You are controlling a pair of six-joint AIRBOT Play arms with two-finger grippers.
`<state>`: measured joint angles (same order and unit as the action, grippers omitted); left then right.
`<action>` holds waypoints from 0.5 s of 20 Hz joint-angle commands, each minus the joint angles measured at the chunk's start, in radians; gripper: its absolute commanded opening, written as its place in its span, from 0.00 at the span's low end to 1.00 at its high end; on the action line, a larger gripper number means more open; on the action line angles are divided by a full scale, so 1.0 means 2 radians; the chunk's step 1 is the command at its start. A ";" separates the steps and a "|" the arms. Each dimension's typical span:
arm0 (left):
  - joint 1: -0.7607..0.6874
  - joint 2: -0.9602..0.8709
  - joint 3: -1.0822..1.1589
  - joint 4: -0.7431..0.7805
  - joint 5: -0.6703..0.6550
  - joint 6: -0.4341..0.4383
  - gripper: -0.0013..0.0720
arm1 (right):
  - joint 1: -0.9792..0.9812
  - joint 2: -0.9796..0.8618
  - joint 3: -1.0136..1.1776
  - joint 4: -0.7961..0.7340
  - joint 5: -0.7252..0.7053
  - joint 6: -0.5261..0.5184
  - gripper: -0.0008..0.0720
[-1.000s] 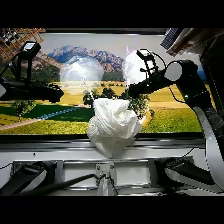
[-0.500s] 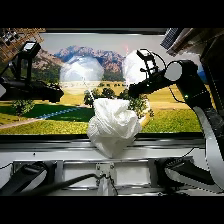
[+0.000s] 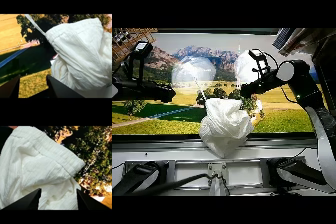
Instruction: Fold the clothes and pants, and hang the long-sleeved shirts on hangers.
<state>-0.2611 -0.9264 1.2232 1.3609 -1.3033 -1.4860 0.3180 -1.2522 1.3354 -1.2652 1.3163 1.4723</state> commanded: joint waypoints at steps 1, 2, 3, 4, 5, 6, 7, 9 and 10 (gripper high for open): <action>0.000 0.000 0.001 0.000 0.000 0.000 0.49 | 0.000 0.000 0.000 0.000 0.000 0.000 0.72; 0.000 0.000 0.001 0.000 0.000 0.000 0.49 | 0.000 0.000 0.000 0.000 0.000 0.000 0.72; 0.000 0.000 0.001 0.000 0.000 0.000 0.49 | 0.000 0.000 0.000 0.000 0.000 0.000 0.72; 0.000 0.000 0.001 0.000 0.000 0.000 0.49 | 0.000 0.000 0.000 0.000 0.000 0.000 0.72; 0.000 0.000 0.001 0.000 0.000 0.000 0.49 | 0.000 0.000 0.000 0.000 0.000 0.000 0.72; 0.000 0.000 0.001 0.000 0.000 0.000 0.49 | 0.000 0.000 0.000 0.000 0.000 0.000 0.72; 0.000 0.000 0.001 0.000 0.000 0.000 0.49 | 0.000 0.000 0.000 0.000 0.000 0.000 0.72; 0.000 0.000 0.001 0.000 0.000 0.000 0.49 | 0.000 0.000 0.000 0.000 0.000 0.000 0.72; 0.000 0.000 0.001 0.001 0.000 0.011 0.49 | 0.000 0.000 0.000 0.001 -0.010 0.000 0.72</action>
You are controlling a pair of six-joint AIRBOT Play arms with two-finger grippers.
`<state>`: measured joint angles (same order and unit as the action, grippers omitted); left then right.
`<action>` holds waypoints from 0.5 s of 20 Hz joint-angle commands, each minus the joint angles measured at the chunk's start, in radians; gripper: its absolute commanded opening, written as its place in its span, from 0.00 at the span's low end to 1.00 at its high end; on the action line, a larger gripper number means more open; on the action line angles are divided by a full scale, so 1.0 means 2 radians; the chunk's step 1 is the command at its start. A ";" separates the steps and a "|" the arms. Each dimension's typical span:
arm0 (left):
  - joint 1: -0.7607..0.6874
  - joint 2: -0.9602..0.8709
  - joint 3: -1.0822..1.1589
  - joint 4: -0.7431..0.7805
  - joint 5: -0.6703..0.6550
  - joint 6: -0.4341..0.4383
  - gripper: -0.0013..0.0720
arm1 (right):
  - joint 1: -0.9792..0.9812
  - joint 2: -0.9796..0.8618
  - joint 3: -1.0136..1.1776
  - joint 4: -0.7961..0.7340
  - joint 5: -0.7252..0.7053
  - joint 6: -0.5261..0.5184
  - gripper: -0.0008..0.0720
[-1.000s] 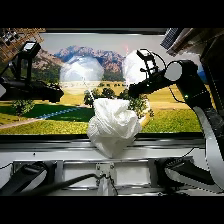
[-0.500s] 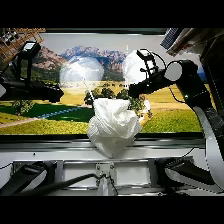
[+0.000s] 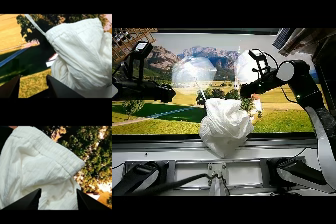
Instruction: Fold the clothes and pants, and hang the long-sleeved shirts on hangers.
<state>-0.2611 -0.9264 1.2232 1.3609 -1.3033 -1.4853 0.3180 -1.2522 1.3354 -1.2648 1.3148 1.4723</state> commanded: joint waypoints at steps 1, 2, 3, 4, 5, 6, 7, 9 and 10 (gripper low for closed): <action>0.000 0.000 0.001 0.001 0.000 0.017 0.49 | 0.000 0.000 0.000 0.001 -0.030 0.000 0.72; 0.000 0.000 0.001 0.000 0.000 0.017 0.49 | 0.000 0.000 0.000 0.001 -0.047 0.000 0.72; 0.000 0.000 0.001 0.000 0.000 0.017 0.49 | 0.000 0.000 0.000 0.000 -0.060 0.000 0.72; 0.000 0.000 0.001 0.000 0.000 0.017 0.49 | 0.000 0.000 0.000 0.001 -0.070 0.000 0.72; 0.000 0.000 0.001 0.000 0.000 0.017 0.49 | 0.000 0.000 0.000 0.002 -0.081 0.000 0.72; 0.000 0.000 0.001 0.000 0.000 0.017 0.49 | 0.000 0.000 0.000 0.004 -0.093 0.000 0.72; 0.000 0.000 0.001 0.000 0.003 0.017 0.49 | 0.000 0.000 0.000 0.004 -0.109 0.000 0.72; 0.000 0.000 0.001 0.000 0.002 0.017 0.49 | 0.000 0.000 0.000 0.004 -0.116 0.000 0.72; 0.000 0.000 0.001 0.000 0.002 0.017 0.49 | 0.000 0.000 0.000 0.005 -0.113 0.000 0.72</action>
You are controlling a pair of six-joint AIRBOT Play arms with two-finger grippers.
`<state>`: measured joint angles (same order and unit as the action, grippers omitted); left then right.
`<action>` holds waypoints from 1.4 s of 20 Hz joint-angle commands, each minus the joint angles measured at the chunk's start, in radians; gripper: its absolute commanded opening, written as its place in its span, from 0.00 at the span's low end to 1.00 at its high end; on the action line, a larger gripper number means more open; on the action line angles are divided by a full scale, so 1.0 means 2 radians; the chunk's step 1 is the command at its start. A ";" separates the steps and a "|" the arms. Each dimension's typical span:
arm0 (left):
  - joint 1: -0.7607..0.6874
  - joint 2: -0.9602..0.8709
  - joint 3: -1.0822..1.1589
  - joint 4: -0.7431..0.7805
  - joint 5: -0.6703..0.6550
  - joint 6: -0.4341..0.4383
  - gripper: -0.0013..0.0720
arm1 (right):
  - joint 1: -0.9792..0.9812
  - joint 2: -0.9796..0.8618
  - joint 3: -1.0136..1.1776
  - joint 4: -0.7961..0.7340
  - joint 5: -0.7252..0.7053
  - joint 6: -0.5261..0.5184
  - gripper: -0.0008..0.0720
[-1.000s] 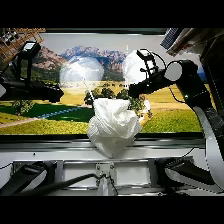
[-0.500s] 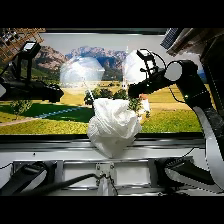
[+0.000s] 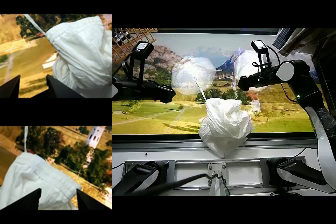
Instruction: Fold the clothes and pants, and hang the long-sleeved shirts on hangers.
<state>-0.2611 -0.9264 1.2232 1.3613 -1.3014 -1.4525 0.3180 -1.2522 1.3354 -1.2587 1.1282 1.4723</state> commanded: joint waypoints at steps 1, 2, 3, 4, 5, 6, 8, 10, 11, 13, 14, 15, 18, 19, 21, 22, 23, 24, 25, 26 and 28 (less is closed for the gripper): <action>0.000 0.000 0.001 -0.001 0.002 0.000 0.49 | 0.000 0.000 0.000 0.004 -0.016 0.000 0.72; 0.000 0.000 0.001 -0.002 0.001 0.000 0.49 | 0.000 0.000 0.000 0.004 -0.009 0.000 0.72; 0.000 0.000 0.001 -0.002 0.002 0.001 0.49 | 0.000 0.000 0.000 0.005 0.004 0.000 0.72; 0.000 0.000 0.001 -0.002 0.010 0.001 0.49 | 0.000 0.000 0.000 0.011 0.022 0.000 0.69; 0.000 -0.001 0.001 -0.002 0.022 0.000 0.49 | 0.000 0.000 0.000 0.017 0.045 0.000 0.69; 0.000 -0.003 0.001 -0.008 0.030 0.000 0.49 | 0.000 0.000 0.000 0.018 0.065 0.000 0.70; -0.001 -0.014 0.000 -0.039 0.031 0.001 0.49 | 0.000 0.000 0.000 0.012 0.089 0.001 0.70; -0.001 -0.035 -0.004 -0.065 0.052 0.016 0.49 | 0.000 0.000 0.000 0.011 0.095 0.018 0.71; -0.001 -0.051 -0.015 -0.076 0.076 0.029 0.49 | 0.000 0.000 -0.001 0.009 0.095 0.028 0.71; -0.001 -0.089 -0.040 -0.103 0.118 0.027 0.51 | 0.000 0.000 -0.001 -0.011 0.094 0.052 0.71; -0.001 -0.116 -0.049 -0.123 0.126 0.027 0.55 | 0.000 0.000 -0.001 -0.023 0.095 0.059 0.71; -0.001 -0.145 -0.053 -0.140 0.130 0.028 0.57 | 0.000 0.000 -0.001 -0.031 0.095 0.059 0.71; -0.001 -0.225 -0.055 -0.222 0.137 0.055 0.80 | 0.000 0.000 -0.001 -0.037 0.097 0.059 0.71; -0.001 -0.249 -0.055 -0.257 0.138 0.069 0.81 | 0.000 0.001 -0.001 -0.037 0.098 0.059 0.71; -0.001 -0.287 -0.055 -0.313 0.140 0.093 0.81 | 0.000 0.002 -0.001 -0.037 0.100 0.059 0.71; -0.001 -0.303 -0.055 -0.328 0.141 0.096 0.81 | 0.000 0.005 -0.001 -0.037 0.099 0.058 0.71; -0.003 -0.320 -0.054 -0.333 0.140 0.102 0.81 | 0.000 0.008 -0.001 -0.037 0.099 0.058 0.71; -0.006 -0.334 -0.055 -0.333 0.136 0.102 0.81 | 0.000 0.013 -0.001 -0.038 0.099 0.058 0.71; -0.008 -0.348 -0.054 -0.334 0.129 0.102 0.81 | 0.000 0.019 -0.001 -0.040 0.099 0.058 0.71; -0.013 -0.358 -0.054 -0.335 0.126 0.102 0.81 | 0.000 0.026 -0.001 -0.041 0.098 0.058 0.71; -0.027 -0.371 -0.054 -0.376 0.126 0.115 0.79 | 0.000 0.040 -0.001 -0.044 0.097 0.058 0.71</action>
<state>-0.2893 -1.6115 1.1149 0.7094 -1.0359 -1.2587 0.3180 -1.2030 1.3331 -1.3376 1.3254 1.5887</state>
